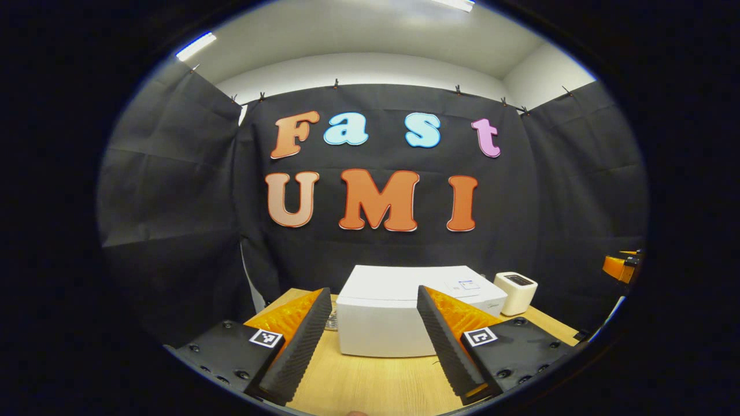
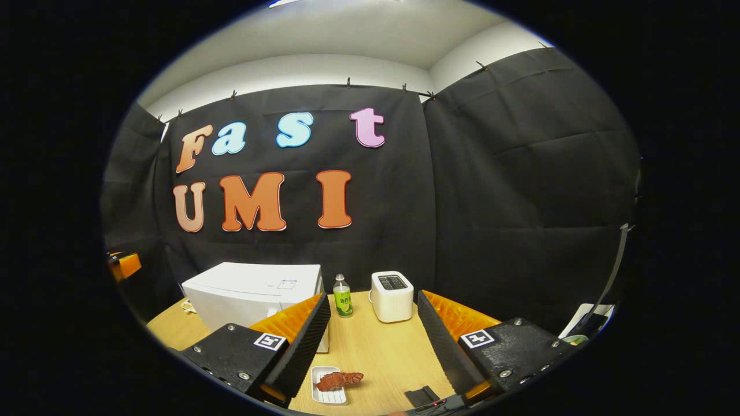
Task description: Open the microwave oven with the left hand, put the food in, and close the microwave oven.
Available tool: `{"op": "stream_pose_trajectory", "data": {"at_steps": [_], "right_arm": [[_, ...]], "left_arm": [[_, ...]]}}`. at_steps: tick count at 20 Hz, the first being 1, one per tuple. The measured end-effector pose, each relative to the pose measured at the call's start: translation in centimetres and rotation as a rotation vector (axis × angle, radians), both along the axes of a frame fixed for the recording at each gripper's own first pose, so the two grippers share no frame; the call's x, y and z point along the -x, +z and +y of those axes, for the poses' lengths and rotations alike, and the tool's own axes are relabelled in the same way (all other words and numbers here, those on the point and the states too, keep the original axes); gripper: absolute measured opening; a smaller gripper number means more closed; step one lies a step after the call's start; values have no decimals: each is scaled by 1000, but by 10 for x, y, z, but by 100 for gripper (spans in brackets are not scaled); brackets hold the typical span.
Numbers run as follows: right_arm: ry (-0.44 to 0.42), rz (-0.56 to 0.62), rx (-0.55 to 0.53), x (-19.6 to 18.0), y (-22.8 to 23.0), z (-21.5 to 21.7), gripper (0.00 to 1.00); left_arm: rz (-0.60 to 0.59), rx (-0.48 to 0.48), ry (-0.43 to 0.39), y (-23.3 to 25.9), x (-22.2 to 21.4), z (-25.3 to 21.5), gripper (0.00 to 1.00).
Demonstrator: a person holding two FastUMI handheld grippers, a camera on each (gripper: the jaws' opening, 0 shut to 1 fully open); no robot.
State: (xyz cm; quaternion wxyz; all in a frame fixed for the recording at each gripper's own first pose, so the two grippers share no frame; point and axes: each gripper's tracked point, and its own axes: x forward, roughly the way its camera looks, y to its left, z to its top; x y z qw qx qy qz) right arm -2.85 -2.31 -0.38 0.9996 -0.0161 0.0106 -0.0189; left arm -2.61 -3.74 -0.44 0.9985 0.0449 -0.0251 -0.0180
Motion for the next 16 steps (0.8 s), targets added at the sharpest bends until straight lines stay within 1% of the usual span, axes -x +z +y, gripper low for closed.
{"op": "stream_pose_trajectory", "data": {"at_steps": [2,3,4,5,6,7,8,9,10,11,14,16], "right_arm": [[-15,-1,25,2,0,-6,94],[-21,1,36,2,-1,-7,94],[-27,4,46,2,-3,-8,94],[-34,7,53,4,-5,-11,94],[-39,12,58,5,-6,-13,94],[-43,14,63,6,-7,-14,94],[-50,17,71,6,-10,-17,94],[-60,22,75,6,-12,-22,94],[-72,31,75,7,-15,-27,94],[-83,38,71,8,-18,-31,94],[-112,50,57,11,-20,-45,94],[-133,52,55,12,-20,-54,94]], "left_arm": [[14,23,-61,-14,-13,-30,98],[8,41,-92,-19,-19,-46,100],[1,50,-118,-25,-25,-61,98],[-22,46,-130,-28,-30,-73,94],[-42,32,-137,-33,-37,-82,95],[-43,16,-157,-41,-43,-96,98],[-26,7,-191,-58,-48,-115,98],[-10,9,-219,-70,-54,-129,94],[11,13,-235,-81,-60,-139,98],[30,17,-245,-92,-67,-147,94],[64,8,-250,-121,-87,-165,95],[76,-25,-224,-139,-104,-169,95]]}}
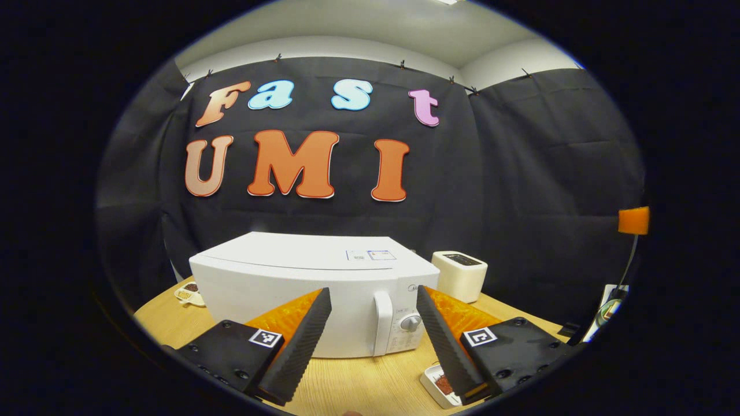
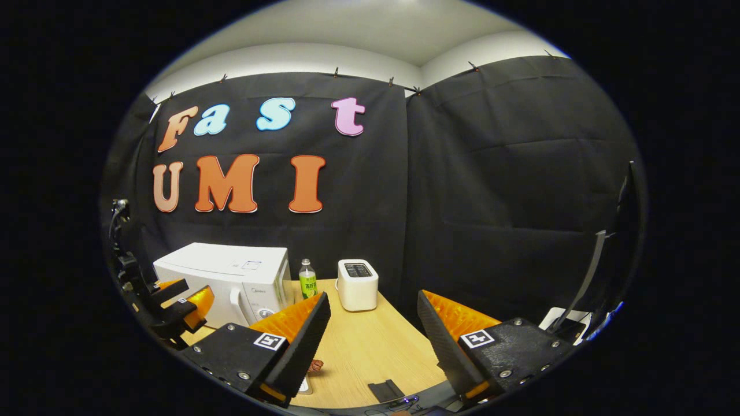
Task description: Open the microwave oven with the left hand, put the food in, and close the microwave oven.
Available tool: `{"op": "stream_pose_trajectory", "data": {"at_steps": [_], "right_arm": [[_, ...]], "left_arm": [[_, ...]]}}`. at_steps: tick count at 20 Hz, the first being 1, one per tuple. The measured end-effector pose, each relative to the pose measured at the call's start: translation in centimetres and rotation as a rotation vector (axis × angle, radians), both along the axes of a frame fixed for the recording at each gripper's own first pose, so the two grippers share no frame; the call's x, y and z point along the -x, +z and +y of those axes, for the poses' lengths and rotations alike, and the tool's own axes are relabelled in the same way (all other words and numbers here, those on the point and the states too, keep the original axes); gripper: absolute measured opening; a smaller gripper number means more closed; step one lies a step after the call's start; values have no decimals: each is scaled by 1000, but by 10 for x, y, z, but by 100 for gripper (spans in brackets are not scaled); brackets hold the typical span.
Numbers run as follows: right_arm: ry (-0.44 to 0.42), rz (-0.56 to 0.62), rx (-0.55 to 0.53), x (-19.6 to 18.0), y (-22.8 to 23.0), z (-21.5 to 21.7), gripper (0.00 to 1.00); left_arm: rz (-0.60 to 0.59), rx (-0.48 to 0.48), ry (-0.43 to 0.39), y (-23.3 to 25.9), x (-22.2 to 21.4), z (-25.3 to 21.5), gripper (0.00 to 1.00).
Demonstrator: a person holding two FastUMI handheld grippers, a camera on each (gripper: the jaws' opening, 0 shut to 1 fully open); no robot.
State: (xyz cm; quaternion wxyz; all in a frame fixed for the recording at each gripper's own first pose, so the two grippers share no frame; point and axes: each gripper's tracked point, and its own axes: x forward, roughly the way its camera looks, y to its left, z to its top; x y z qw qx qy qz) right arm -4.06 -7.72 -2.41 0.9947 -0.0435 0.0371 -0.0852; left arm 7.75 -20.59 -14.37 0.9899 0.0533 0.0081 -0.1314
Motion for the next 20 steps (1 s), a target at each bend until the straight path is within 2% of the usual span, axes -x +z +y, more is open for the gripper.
{"op": "stream_pose_trajectory", "data": {"at_steps": [1,2,3,6,8,9,11,12,13,14,16,17,18,19,20], "right_arm": [[-9,3,1,0,0,-4,94],[-22,8,5,2,-1,-10,94],[-33,13,7,2,-2,-14,94],[-54,28,4,5,-5,-23,94],[-61,42,1,6,-9,-25,94],[-66,47,0,7,-11,-27,94],[-68,57,1,7,-14,-27,94],[-68,62,1,8,-15,-27,94],[-68,65,0,10,-17,-27,94],[-68,69,-2,11,-18,-28,94],[-69,81,-11,13,-22,-28,94],[-71,85,-17,14,-24,-28,94],[-73,87,-24,15,-24,-29,94],[-74,88,-32,16,-25,-29,94],[-76,87,-42,16,-25,-28,94]], "left_arm": [[-2,-5,0,-7,-7,-4,98],[4,-12,-2,-15,-13,-9,94],[8,-18,-6,-23,-20,-13,100],[25,-32,-10,-46,-37,-22,94],[53,-38,-8,-63,-49,-27,98],[61,-40,4,-70,-54,-28,94],[72,-41,12,-79,-62,-31,94],[76,-43,23,-82,-66,-31,82],[83,-38,31,-83,-69,-30,77],[93,-37,44,-87,-70,-27,65],[112,-30,13,-93,-78,-36,41],[132,-49,16,-90,-73,-37,46],[102,-70,-2,-89,-77,-39,33],[101,-78,-15,-92,-78,-37,33],[111,-72,-38,-92,-77,-38,27]]}}
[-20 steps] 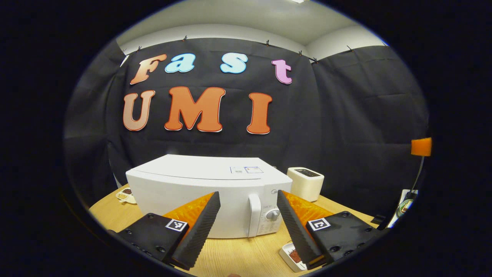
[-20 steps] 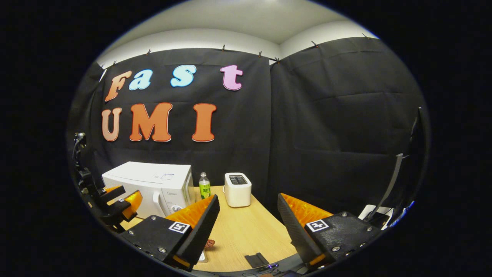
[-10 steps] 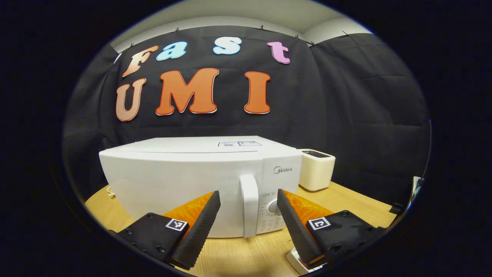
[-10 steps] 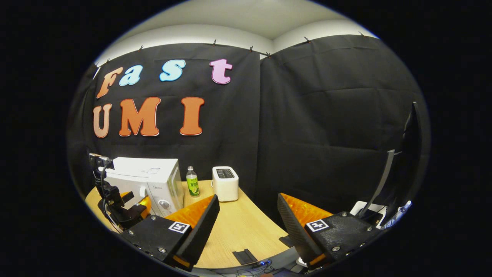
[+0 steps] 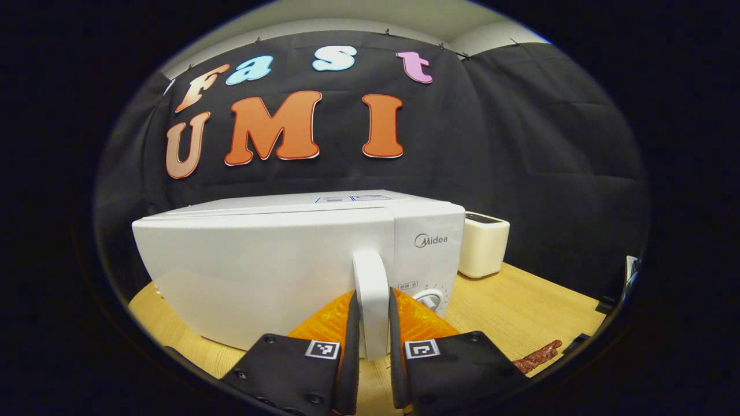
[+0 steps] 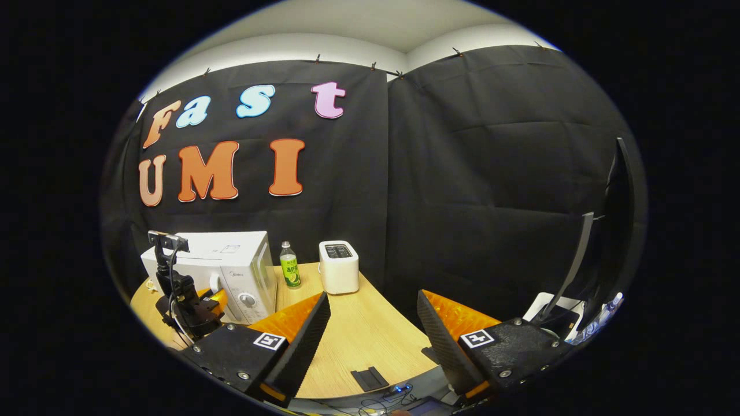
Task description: Open the microwave oven with the left hand, put the food in, and close the microwave oven.
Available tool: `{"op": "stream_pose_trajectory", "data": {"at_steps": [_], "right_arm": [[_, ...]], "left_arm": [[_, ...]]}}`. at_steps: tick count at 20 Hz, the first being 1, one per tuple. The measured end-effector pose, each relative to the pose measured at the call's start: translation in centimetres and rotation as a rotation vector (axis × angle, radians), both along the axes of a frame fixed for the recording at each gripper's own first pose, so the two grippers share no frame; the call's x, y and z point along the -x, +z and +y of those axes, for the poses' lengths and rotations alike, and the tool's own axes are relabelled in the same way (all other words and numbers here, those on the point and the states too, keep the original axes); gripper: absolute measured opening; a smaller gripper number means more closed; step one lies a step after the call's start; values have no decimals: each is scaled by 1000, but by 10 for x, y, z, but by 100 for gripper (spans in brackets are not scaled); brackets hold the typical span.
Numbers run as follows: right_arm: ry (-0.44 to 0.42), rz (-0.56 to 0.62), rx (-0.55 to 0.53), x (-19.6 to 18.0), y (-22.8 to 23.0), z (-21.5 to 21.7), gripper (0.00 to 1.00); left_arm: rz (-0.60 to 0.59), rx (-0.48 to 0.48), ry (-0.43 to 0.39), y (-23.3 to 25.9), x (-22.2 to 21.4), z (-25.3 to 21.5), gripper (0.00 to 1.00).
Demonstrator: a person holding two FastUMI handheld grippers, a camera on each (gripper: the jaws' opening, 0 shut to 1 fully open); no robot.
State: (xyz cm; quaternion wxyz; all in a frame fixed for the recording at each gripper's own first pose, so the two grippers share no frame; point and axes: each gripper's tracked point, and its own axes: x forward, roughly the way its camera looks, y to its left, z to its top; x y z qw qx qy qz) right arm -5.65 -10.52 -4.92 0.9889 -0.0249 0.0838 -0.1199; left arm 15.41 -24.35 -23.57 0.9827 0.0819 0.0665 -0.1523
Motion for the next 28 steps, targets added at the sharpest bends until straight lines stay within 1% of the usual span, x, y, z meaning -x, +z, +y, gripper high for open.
{"op": "stream_pose_trajectory", "data": {"at_steps": [1,2,3,4,5,6,7,8,10,12,14,16,17,19,20,21,22,23,24,25,27,28], "right_arm": [[0,-1,-11,1,-1,1,94],[0,-1,-25,1,-2,2,94],[1,2,-38,2,-3,4,94],[3,0,-49,3,-3,5,94],[6,-1,-58,4,-4,7,94],[7,0,-69,4,-4,8,94],[3,-2,-79,3,-3,7,94],[3,-5,-89,1,-2,8,94],[16,-2,-110,-2,-5,16,94],[36,-2,-130,-7,-5,28,94],[72,-1,-151,-14,-5,45,95],[114,1,-157,-20,-5,65,95],[135,0,-156,-23,-4,74,95],[175,4,-148,-29,-4,93,95],[192,7,-145,-31,-3,101,95],[210,7,-147,-34,-3,110,95],[229,6,-151,-37,-2,119,95],[247,6,-157,-39,-2,127,95],[265,7,-163,-42,-2,136,95],[281,7,-166,-45,-3,144,95],[313,11,-168,-50,-6,158,95],[328,12,-168,-52,-7,164,95]], "left_arm": [[33,17,-4,-3,3,1,24],[52,28,-7,-1,2,1,18],[66,24,-11,0,3,2,18],[72,20,-14,-1,3,2,15],[88,8,-13,-7,7,2,18],[102,18,-13,-5,20,5,10],[93,33,-29,-3,35,8,10],[63,27,-55,3,50,13,11],[63,0,-95,2,83,26,10],[75,-1,-144,3,107,37,10],[83,-10,-180,5,128,51,10],[90,-8,-197,5,144,64,10],[91,-8,-206,7,153,70,12],[88,-14,-219,9,170,86,12],[92,-17,-216,10,179,94,17],[92,-17,-210,10,188,104,17],[93,-14,-189,11,198,118,27],[107,-16,-173,9,206,131,25],[118,-12,-145,7,214,146,33],[137,-10,-111,4,225,164,34],[189,-27,-15,-3,247,204,65],[196,-17,25,2,257,222,80]]}}
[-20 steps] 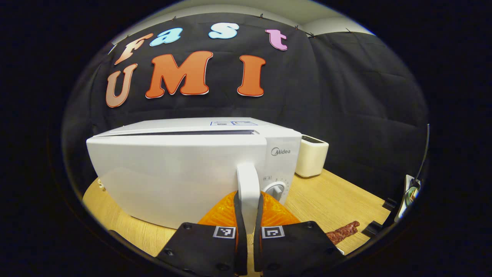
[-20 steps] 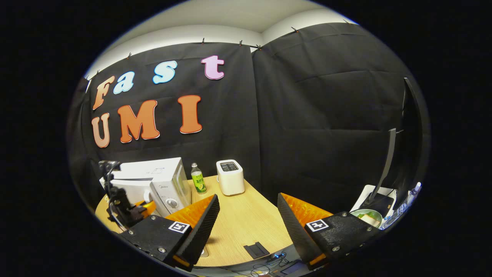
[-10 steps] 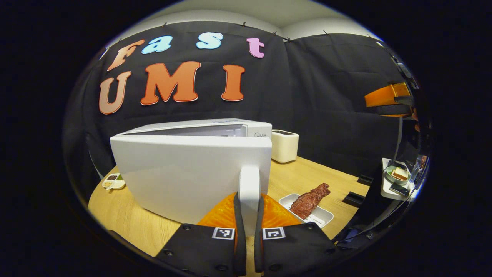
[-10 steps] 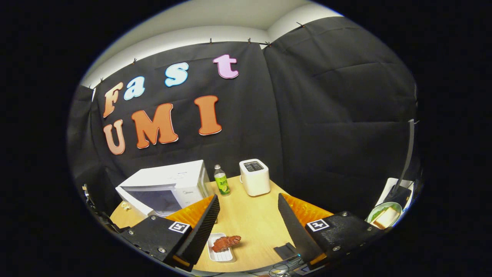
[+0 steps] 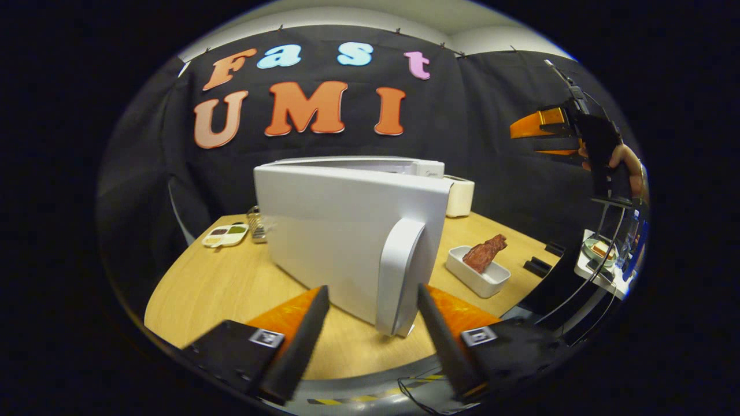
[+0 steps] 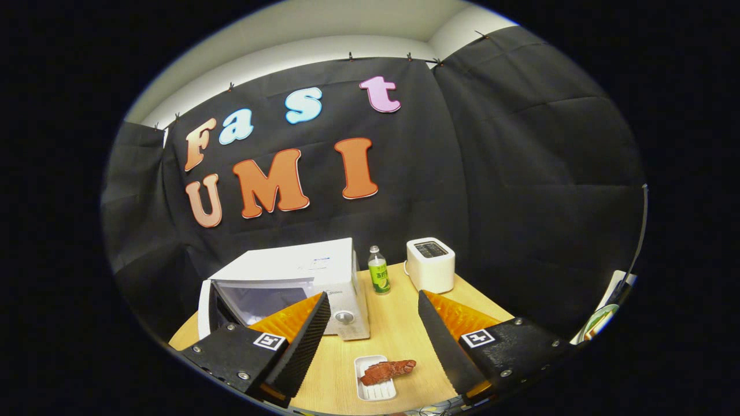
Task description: Open the microwave oven with the left hand, put the food in, and close the microwave oven.
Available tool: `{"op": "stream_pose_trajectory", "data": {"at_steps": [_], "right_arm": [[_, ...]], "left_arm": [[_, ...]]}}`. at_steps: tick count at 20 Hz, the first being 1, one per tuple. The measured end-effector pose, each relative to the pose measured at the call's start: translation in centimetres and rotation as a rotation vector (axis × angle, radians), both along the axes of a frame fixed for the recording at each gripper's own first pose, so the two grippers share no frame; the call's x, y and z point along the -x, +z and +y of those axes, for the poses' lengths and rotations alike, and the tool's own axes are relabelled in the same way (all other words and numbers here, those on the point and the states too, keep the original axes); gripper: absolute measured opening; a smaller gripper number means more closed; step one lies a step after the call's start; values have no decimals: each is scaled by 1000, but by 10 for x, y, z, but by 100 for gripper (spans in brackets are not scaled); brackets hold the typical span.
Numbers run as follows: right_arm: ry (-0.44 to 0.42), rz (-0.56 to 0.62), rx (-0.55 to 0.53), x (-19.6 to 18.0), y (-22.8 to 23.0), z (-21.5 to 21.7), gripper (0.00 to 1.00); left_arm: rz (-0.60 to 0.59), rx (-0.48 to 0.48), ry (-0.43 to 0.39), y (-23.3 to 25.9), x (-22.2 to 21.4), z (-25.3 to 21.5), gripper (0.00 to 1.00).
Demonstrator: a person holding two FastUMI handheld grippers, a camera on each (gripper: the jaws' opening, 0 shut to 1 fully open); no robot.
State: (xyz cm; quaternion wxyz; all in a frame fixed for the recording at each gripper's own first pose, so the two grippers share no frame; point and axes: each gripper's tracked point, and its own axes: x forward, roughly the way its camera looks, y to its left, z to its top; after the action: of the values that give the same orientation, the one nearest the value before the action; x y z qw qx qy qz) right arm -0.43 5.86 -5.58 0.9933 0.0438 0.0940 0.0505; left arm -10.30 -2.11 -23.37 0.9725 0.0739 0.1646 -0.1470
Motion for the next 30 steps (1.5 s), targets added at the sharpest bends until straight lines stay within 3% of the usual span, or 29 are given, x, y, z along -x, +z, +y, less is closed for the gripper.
{"op": "stream_pose_trajectory", "data": {"at_steps": [1,2,6,12,18,23,29,30], "right_arm": [[11,2,3,-3,-2,5,95],[19,8,4,-4,-6,8,95],[41,29,5,-9,-18,15,95],[23,7,18,-15,-35,-2,95],[-68,115,-193,-28,-93,-40,95],[-144,280,-405,-23,-160,-52,95],[-151,398,-468,-24,-209,-45,92],[-144,404,-487,-26,-211,-43,85]], "left_arm": [[0,31,34,10,8,11,96],[-4,65,79,22,18,24,99],[-93,57,245,68,31,77,96],[-197,41,369,111,32,128,98],[-225,50,457,132,36,165,95],[-248,7,502,139,33,192,98],[-246,26,539,139,26,210,98],[-245,19,548,136,25,214,96]]}}
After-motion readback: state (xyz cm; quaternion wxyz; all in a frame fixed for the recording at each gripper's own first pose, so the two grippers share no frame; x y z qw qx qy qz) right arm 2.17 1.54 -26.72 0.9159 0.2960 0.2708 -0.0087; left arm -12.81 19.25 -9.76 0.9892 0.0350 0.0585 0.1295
